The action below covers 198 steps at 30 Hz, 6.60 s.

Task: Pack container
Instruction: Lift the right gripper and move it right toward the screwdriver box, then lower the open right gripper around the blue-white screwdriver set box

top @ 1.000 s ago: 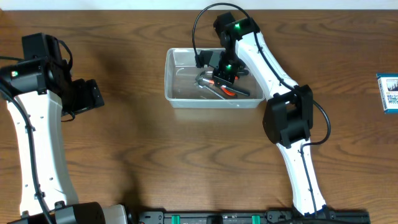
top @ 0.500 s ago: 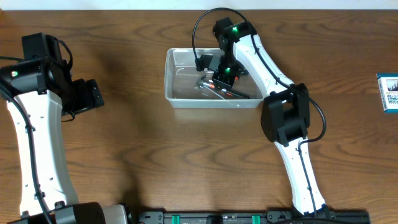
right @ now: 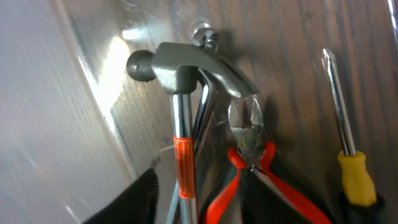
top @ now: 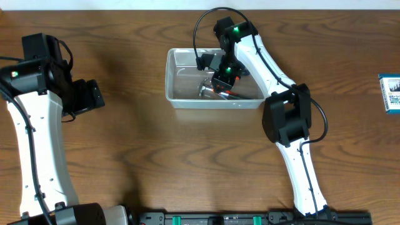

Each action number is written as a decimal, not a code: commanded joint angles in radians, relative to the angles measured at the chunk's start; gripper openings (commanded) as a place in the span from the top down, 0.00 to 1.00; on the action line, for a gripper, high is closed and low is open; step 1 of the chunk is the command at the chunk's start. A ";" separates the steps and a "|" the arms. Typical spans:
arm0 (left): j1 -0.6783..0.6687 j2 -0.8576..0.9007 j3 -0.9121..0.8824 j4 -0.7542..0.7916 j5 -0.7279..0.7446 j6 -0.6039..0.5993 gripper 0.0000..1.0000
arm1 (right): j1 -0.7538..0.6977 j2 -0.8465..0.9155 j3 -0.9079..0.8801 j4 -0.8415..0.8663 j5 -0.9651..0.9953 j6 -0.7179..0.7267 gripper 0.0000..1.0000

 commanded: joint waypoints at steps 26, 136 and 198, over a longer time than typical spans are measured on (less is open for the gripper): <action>0.004 -0.009 0.022 -0.002 -0.001 -0.006 0.02 | -0.301 -0.313 0.479 -0.261 0.420 0.640 0.01; 0.004 -0.009 0.022 0.008 -0.001 -0.006 0.02 | -1.136 -0.065 -0.038 0.267 0.187 0.080 0.01; 0.004 -0.009 0.022 0.009 -0.001 -0.006 0.02 | -1.162 0.009 -0.040 0.248 0.254 0.108 0.01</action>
